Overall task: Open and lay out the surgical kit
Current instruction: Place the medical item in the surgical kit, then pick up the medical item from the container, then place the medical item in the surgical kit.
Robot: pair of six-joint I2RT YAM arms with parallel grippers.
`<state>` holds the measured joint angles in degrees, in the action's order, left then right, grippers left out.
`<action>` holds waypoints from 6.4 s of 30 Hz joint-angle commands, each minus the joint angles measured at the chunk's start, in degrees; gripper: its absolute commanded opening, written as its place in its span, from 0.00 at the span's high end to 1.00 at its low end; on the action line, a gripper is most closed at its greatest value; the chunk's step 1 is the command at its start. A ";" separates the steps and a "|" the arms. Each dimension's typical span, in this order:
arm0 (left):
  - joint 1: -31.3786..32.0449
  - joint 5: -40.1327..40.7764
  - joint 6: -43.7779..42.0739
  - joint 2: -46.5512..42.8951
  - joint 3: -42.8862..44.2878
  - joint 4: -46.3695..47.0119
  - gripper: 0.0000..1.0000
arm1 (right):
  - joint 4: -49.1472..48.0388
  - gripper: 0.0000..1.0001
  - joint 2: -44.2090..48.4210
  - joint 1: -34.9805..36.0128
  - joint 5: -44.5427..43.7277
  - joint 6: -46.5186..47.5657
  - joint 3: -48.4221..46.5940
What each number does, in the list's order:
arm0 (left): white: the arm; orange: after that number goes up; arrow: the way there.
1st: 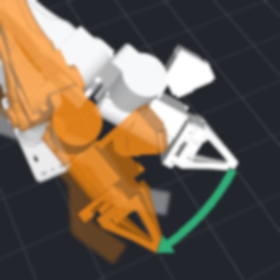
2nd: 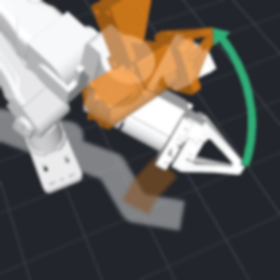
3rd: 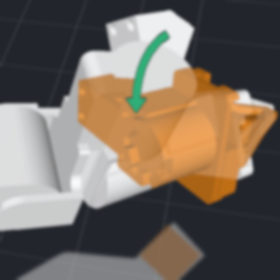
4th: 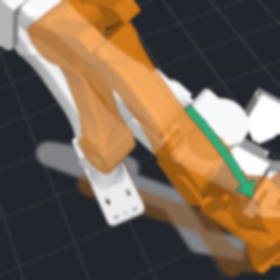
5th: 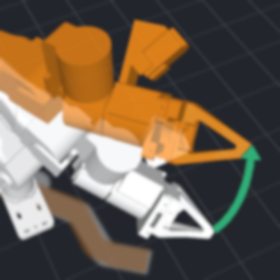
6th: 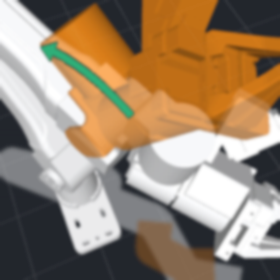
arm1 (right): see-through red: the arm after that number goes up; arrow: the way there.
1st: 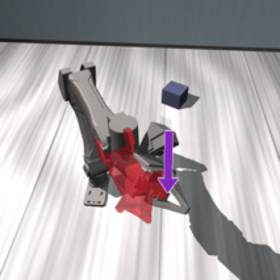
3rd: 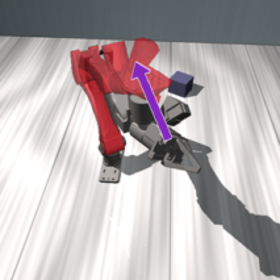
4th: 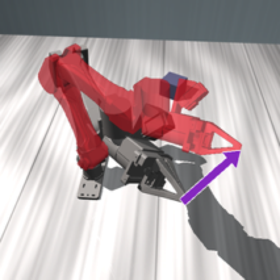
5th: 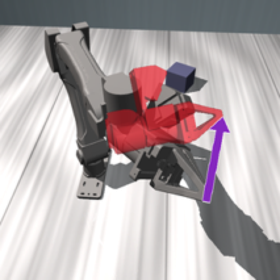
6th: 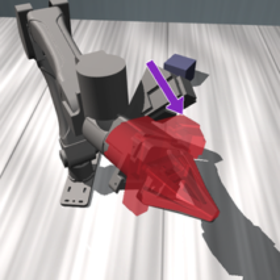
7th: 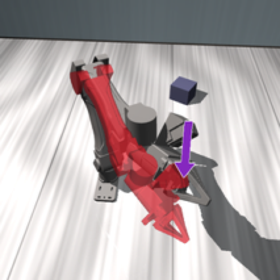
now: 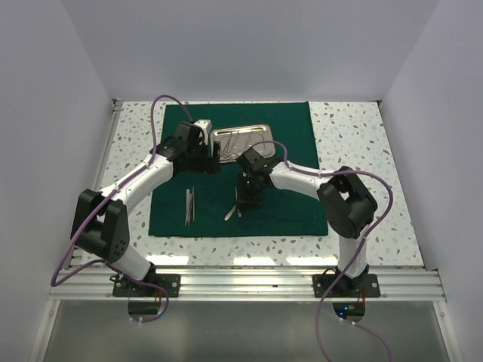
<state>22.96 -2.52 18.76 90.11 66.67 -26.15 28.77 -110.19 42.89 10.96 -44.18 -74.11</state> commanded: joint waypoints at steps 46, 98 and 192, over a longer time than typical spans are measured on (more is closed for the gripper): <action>-0.02 10.17 1.54 -9.33 2.14 -7.51 0.11 | 25.72 0.42 -33.24 -21.54 -16.24 20.72 -62.04; 0.07 11.58 4.00 -16.10 -3.48 -10.41 0.10 | 25.98 0.44 -32.98 -17.76 -18.61 22.47 -59.84; -3.54 0.94 -0.84 0.24 -3.75 5.50 0.10 | 8.15 1.00 3.93 0.43 -3.41 3.50 -9.40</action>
<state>19.90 0.03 17.19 89.17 62.22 -25.04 42.74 -108.36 41.19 0.84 -35.00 -88.44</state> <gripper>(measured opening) 0.905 0.014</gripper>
